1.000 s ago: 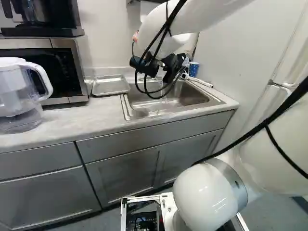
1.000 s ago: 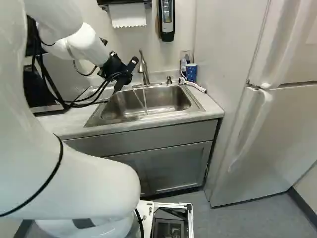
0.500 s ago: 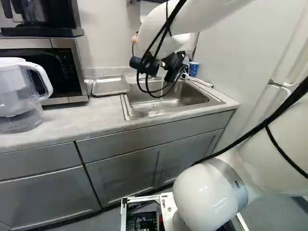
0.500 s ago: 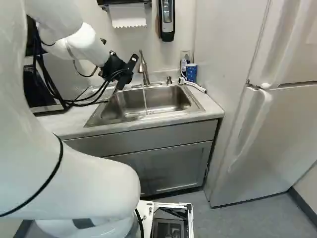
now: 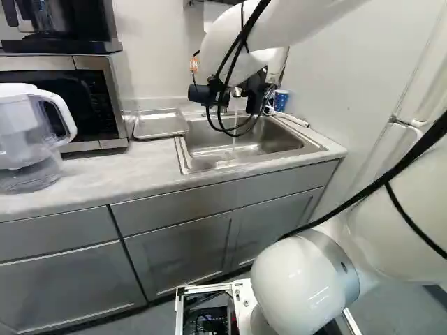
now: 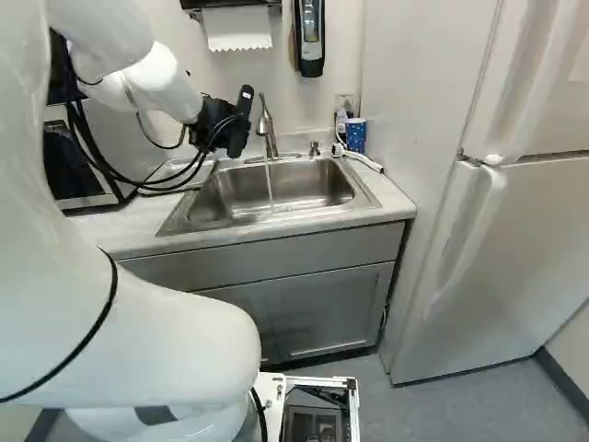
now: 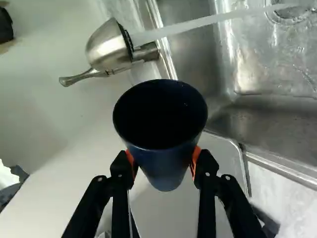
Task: Rinse the cup and place it in the tray
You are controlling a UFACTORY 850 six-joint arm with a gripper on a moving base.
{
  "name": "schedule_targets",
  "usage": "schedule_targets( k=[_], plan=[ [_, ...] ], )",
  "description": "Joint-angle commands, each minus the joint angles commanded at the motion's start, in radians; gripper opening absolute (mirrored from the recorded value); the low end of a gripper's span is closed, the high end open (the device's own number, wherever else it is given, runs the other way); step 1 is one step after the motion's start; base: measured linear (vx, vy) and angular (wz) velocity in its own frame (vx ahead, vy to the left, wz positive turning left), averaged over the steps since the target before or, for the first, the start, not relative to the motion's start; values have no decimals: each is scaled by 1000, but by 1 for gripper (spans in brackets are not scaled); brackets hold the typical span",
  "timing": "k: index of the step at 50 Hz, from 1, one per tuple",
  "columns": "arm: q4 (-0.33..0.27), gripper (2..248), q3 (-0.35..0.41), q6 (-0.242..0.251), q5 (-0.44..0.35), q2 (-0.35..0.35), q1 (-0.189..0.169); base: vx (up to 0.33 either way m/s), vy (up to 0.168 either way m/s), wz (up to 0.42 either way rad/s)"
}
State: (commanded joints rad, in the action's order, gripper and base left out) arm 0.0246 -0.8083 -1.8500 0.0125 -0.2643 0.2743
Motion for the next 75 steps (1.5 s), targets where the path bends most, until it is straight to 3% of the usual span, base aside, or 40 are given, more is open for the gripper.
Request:
schedule_targets(
  k=[75],
  plan=[
    [0,123,0,788,0,0,0,0,0,0]
  ],
)
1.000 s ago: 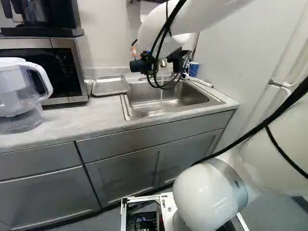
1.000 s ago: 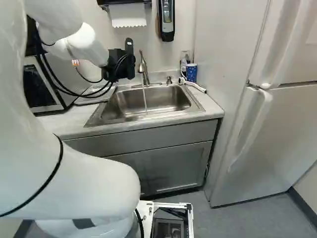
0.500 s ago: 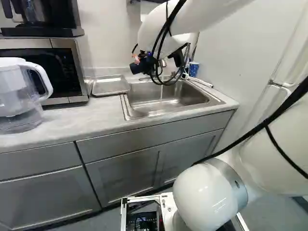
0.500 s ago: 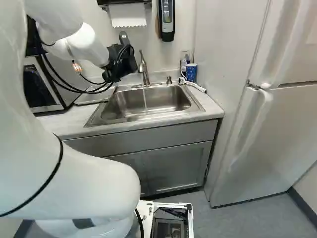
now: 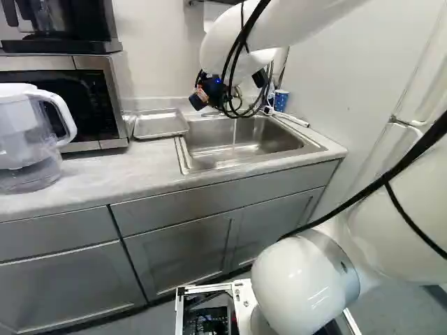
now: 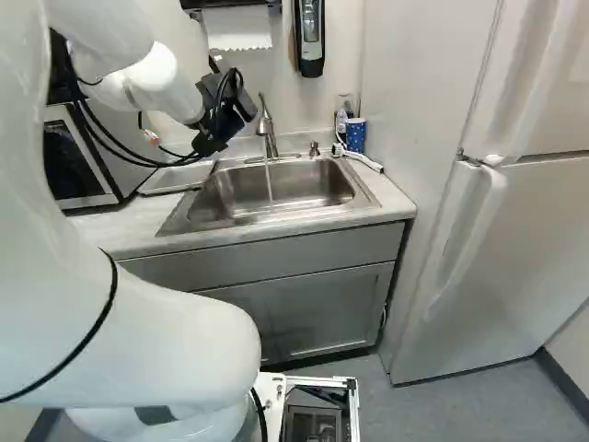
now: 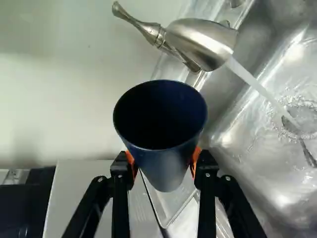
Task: Rinse the cup and place it in the tray
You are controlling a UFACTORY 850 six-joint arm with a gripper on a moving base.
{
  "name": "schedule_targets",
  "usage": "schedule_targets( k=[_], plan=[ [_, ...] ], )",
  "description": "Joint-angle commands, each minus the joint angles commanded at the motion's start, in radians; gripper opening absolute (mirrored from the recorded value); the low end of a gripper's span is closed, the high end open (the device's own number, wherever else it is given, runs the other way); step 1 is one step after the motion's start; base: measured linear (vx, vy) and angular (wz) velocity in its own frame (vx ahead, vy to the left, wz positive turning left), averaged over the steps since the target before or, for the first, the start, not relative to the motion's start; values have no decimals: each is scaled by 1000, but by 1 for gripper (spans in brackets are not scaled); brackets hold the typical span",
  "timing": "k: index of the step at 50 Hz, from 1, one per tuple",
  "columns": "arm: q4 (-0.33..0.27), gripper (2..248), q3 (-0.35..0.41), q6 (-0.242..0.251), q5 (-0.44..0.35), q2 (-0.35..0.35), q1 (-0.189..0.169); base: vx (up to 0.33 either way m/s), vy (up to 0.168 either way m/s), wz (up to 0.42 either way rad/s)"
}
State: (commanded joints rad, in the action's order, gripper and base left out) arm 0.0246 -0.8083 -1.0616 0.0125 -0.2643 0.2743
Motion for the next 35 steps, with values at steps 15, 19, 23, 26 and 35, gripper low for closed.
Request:
schedule_targets(
  k=[15,19,23,26,35],
  plan=[
    [0,123,0,158,0,0,0,0,0,0],
    [0,123,0,200,0,0,0,0,0,0],
    [0,123,0,242,0,0,0,0,0,0],
    [0,123,0,273,0,0,0,0,0,0],
    [0,123,0,368,0,0,0,0,0,0]
  ],
)
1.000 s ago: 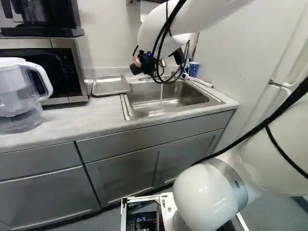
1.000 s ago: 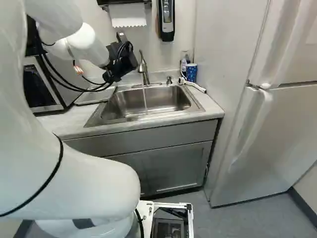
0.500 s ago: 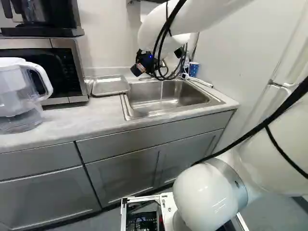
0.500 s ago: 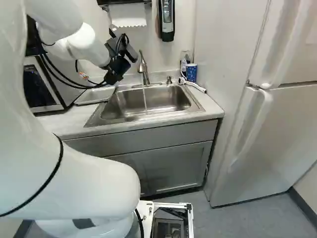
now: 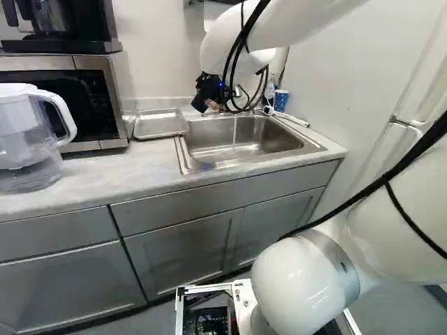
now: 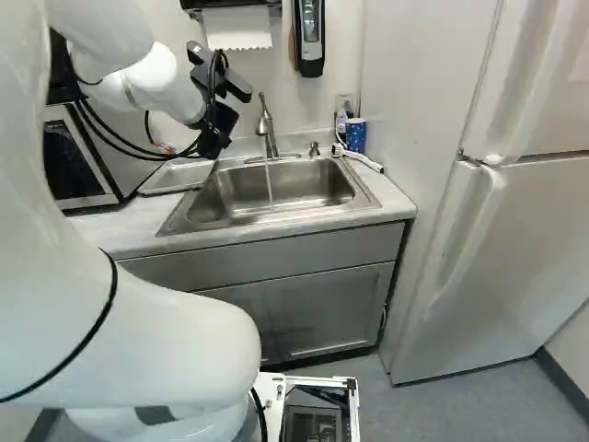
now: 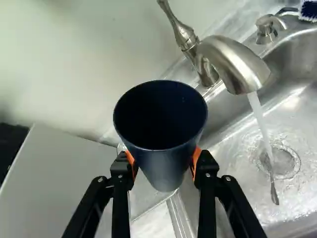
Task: Rinse the cup and place it in the tray
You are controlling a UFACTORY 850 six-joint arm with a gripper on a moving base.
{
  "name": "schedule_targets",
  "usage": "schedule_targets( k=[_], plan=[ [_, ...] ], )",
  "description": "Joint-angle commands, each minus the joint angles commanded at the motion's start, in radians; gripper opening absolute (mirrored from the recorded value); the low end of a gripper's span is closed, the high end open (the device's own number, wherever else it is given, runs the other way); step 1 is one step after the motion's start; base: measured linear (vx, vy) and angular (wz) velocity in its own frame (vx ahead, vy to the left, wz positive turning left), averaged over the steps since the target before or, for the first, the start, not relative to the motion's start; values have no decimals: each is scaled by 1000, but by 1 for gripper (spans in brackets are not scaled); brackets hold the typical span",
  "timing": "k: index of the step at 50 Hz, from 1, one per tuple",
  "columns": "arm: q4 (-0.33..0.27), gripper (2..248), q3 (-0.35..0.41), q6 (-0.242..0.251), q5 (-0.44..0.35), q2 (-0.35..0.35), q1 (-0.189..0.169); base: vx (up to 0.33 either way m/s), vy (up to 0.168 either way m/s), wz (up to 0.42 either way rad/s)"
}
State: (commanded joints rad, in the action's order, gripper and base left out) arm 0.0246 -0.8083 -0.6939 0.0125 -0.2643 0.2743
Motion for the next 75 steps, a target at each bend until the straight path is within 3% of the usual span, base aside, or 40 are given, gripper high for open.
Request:
schedule_targets(
  k=[68,75],
  plan=[
    [0,123,0,716,0,0,0,0,0,0],
    [0,123,0,716,0,0,0,0,0,0]
  ],
)
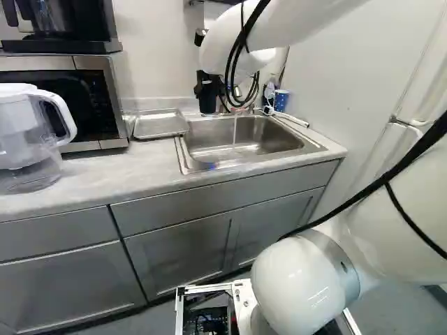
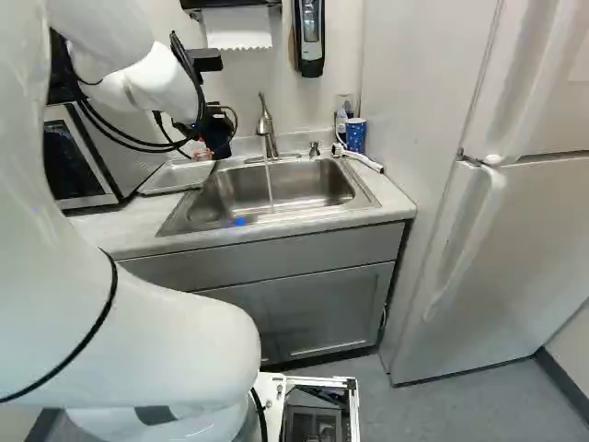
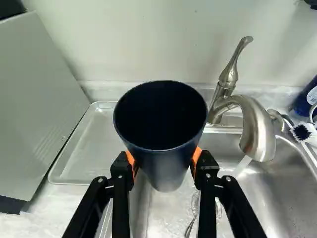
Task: Rinse the cup and place it in the tray
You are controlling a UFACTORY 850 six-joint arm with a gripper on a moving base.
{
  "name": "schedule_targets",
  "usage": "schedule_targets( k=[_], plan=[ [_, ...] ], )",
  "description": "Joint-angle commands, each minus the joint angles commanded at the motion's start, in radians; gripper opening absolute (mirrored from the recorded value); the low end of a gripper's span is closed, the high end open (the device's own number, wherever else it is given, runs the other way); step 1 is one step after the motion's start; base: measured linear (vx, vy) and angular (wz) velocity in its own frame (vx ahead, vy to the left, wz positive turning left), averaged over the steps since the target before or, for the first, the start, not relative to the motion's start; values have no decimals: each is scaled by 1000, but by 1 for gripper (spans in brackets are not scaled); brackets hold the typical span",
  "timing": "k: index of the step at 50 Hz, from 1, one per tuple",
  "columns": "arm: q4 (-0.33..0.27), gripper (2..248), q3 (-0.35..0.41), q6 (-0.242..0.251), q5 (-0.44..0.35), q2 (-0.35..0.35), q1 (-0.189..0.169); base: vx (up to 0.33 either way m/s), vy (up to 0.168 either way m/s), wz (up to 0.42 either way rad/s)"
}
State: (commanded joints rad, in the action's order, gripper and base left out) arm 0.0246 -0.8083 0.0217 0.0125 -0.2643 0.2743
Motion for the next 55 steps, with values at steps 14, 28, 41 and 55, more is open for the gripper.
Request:
schedule_targets(
  k=[14,28,41,55],
  plan=[
    [0,123,-10,0,-6,12,15,0,0,0],
    [0,123,-38,0,-60,61,55,0,0,0],
    [0,123,-62,0,-119,118,92,0,0,0],
    [0,123,-92,0,-137,182,130,0,0,0]
  ],
)
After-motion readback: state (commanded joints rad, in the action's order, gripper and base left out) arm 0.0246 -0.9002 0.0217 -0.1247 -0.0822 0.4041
